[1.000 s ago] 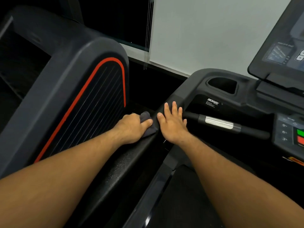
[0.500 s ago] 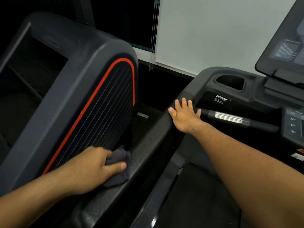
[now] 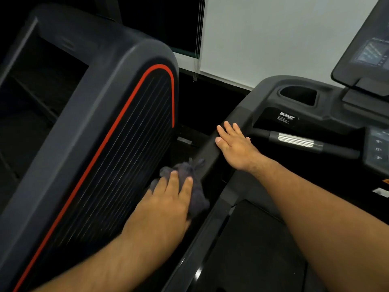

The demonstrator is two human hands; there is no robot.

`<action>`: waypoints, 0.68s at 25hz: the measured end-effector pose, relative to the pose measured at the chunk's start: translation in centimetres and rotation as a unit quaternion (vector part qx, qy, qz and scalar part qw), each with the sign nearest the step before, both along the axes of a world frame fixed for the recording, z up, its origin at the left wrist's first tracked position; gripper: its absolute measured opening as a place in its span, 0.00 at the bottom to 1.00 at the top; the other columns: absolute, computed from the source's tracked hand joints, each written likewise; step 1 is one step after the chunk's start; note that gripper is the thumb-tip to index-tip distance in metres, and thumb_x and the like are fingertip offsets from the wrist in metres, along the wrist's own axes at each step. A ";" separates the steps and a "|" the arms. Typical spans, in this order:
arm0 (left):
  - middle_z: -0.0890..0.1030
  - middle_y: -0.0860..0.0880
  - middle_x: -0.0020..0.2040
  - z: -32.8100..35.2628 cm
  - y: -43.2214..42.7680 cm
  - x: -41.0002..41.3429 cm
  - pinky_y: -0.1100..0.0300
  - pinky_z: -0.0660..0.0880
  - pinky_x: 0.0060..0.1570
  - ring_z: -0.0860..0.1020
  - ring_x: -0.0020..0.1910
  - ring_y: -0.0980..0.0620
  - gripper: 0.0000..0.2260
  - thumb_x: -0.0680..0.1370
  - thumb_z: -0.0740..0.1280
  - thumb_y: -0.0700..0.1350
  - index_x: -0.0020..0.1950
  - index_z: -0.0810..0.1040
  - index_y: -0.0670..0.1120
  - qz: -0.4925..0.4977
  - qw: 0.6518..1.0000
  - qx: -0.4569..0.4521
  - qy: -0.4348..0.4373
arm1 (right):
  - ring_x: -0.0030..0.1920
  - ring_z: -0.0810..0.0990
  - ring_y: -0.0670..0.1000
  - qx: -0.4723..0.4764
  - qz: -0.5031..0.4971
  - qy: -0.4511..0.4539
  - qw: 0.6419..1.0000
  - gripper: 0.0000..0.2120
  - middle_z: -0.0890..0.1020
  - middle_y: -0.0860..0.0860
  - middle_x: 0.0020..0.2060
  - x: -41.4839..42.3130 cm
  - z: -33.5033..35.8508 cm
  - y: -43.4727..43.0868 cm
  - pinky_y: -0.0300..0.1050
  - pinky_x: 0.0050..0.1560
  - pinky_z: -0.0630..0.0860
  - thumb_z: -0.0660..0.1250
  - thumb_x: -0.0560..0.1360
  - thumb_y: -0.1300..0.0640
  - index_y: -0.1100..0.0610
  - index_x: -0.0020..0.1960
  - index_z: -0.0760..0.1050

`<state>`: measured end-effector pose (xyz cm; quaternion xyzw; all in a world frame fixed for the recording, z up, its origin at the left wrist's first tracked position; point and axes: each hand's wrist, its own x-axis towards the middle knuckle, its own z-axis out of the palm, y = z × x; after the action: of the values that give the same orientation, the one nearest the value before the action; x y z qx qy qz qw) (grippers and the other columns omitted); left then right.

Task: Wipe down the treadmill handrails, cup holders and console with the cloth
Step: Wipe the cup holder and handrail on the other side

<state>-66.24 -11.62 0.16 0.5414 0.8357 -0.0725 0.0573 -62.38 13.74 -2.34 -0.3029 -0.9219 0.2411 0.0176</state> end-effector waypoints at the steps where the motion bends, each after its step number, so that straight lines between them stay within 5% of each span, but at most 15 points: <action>1: 0.41 0.40 0.79 -0.1 -0.9 0.4 0.48 0.53 0.76 0.47 0.78 0.42 0.34 0.83 0.53 0.57 0.79 0.36 0.47 0.003 1.000 -0.029 0.005 | 0.77 0.36 0.46 -0.009 0.003 0.008 1.000 0.25 0.44 0.44 0.78 0.2 0.1 0.1 0.59 0.73 0.38 0.47 0.84 0.46 0.48 0.79 0.49; 8: 0.48 0.28 0.76 -0.9 6.4 1.0 0.40 0.59 0.72 0.54 0.76 0.31 0.24 0.84 0.50 0.38 0.78 0.45 0.36 -0.001 0.993 -0.032 0.111 | 0.77 0.44 0.42 -0.119 0.010 0.080 0.990 0.21 0.55 0.42 0.77 0.8 0.4 2.0 0.43 0.72 0.38 0.54 0.83 0.50 0.49 0.76 0.63; 11: 0.52 0.29 0.76 -1.4 11.4 -0.1 0.41 0.60 0.71 0.56 0.75 0.31 0.25 0.84 0.54 0.39 0.78 0.48 0.36 -0.015 0.992 0.009 0.122 | 0.76 0.52 0.41 -0.223 -0.024 0.115 0.968 0.23 0.59 0.44 0.77 1.0 0.5 3.3 0.40 0.73 0.46 0.57 0.79 0.45 0.49 0.72 0.69; 15: 0.53 0.34 0.78 -1.4 15.5 -1.2 0.43 0.59 0.72 0.56 0.76 0.34 0.30 0.82 0.61 0.45 0.79 0.50 0.39 -0.044 0.993 0.034 0.101 | 0.69 0.68 0.43 -0.232 -0.045 0.134 0.962 0.21 0.74 0.48 0.68 1.5 0.6 4.2 0.38 0.69 0.58 0.58 0.80 0.43 0.55 0.63 0.78; 17: 0.54 0.37 0.78 -1.5 14.2 -1.2 0.45 0.59 0.72 0.57 0.76 0.37 0.30 0.81 0.61 0.47 0.79 0.52 0.42 -0.056 0.992 0.051 0.098 | 0.67 0.69 0.41 -0.247 -0.034 0.141 0.958 0.23 0.76 0.49 0.67 1.5 0.8 3.9 0.37 0.68 0.57 0.57 0.78 0.40 0.53 0.61 0.80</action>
<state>-67.48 2.61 -1.36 0.5797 0.8083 -0.0859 -0.0569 -60.90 17.66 -1.53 -0.2921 -0.8109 0.5005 0.0809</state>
